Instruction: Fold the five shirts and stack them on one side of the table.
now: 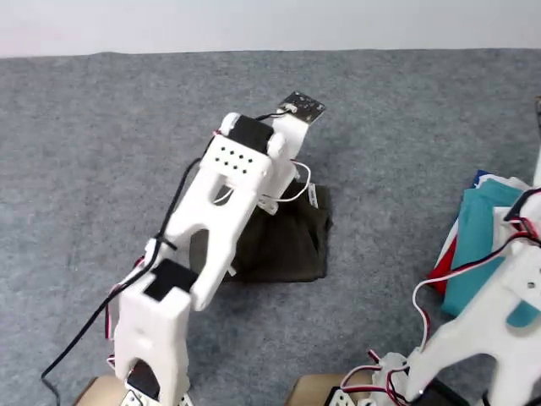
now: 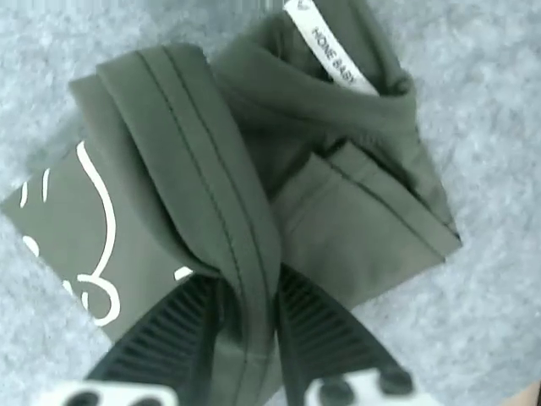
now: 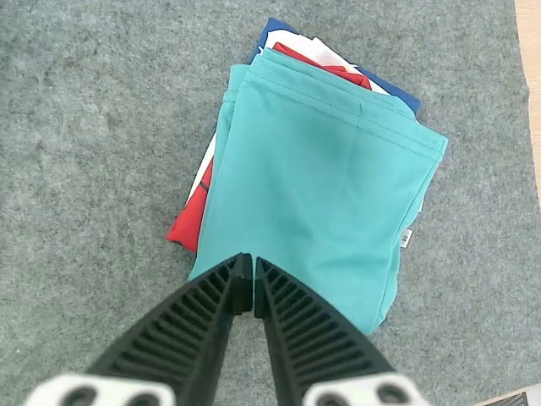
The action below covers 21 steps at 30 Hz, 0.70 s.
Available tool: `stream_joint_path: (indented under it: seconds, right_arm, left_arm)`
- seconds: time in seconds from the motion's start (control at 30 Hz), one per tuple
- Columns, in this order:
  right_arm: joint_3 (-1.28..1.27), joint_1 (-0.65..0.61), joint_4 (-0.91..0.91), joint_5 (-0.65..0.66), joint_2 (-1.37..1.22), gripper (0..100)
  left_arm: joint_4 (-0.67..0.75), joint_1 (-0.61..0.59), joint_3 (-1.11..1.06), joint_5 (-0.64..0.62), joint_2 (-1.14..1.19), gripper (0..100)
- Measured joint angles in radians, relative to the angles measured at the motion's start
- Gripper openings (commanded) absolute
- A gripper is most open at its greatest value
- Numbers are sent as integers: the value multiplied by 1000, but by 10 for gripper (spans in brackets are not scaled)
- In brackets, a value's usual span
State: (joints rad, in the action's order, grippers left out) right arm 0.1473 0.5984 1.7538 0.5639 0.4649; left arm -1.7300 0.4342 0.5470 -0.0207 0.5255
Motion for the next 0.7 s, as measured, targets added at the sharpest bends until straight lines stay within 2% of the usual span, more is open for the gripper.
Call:
stream_joint_path:
  seconds: [0.27, 0.5, 0.7]
  right_arm:
    - [0, 0, 0, 0, 0, 10]
    - [0, 0, 0, 0, 0, 10]
    - [0, 0, 0, 0, 0, 10]
  left_arm:
    - [-2, 84, 75, 0, 72, 8]
    - [-2, 86, 127, 0, 137, 167]
    - [-2, 60, 127, 0, 140, 199]
